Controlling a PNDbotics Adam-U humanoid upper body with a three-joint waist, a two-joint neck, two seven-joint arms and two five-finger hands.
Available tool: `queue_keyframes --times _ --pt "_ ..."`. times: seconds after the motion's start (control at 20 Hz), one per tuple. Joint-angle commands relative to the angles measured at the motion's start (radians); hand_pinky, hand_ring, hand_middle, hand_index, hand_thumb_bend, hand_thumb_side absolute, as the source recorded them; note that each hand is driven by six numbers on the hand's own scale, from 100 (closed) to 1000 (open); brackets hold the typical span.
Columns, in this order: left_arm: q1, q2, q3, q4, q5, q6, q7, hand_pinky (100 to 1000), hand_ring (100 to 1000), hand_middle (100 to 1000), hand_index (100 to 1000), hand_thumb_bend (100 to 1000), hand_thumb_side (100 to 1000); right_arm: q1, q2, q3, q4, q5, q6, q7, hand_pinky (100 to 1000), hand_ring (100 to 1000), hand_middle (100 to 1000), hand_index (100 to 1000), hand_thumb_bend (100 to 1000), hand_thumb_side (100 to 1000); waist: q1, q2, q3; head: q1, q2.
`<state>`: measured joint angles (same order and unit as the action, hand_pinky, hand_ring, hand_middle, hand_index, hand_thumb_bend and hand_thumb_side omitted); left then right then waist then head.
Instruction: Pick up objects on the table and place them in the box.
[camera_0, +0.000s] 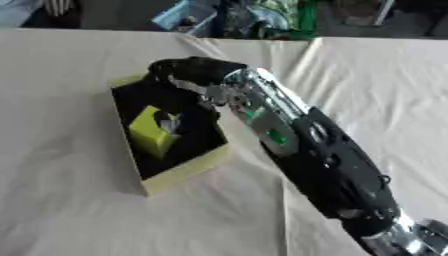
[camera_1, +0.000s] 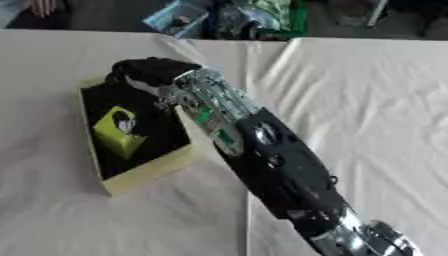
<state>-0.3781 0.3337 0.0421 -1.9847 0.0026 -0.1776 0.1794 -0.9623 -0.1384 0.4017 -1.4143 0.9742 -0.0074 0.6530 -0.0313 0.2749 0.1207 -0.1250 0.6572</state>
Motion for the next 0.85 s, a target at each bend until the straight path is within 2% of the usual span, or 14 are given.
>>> queue_keyframes --times 0.05,0.35,0.6,0.85 --pt "-0.006 0.008 0.008 -0.015 -0.005 0.002 0.001 517 685 677 674 100 655 -0.015 -0.021 -0.016 -0.039 -0.015 -0.003 0.007 926 1000 1000 982 100 590 -0.004 -0.029 -0.002 0.005 -0.010" --pt "0.000 0.011 0.012 -0.015 -0.008 0.001 0.004 516 684 676 674 100 657 -0.003 -0.056 -0.037 -0.094 -0.042 0.009 0.003 911 1000 1000 975 100 550 -0.001 -0.036 -0.011 0.011 -0.008" --pt "0.009 0.015 0.017 -0.015 -0.013 0.004 0.011 515 683 676 673 100 654 0.030 -0.158 -0.060 -0.219 -0.121 0.023 0.013 891 994 1000 973 100 532 -0.004 -0.040 -0.028 0.032 -0.004" --pt "0.014 0.018 0.021 -0.015 -0.018 0.004 0.016 515 683 676 673 100 653 0.087 -0.271 -0.097 -0.369 -0.237 0.073 0.038 881 984 1000 968 100 530 -0.005 -0.039 -0.040 0.050 -0.003"
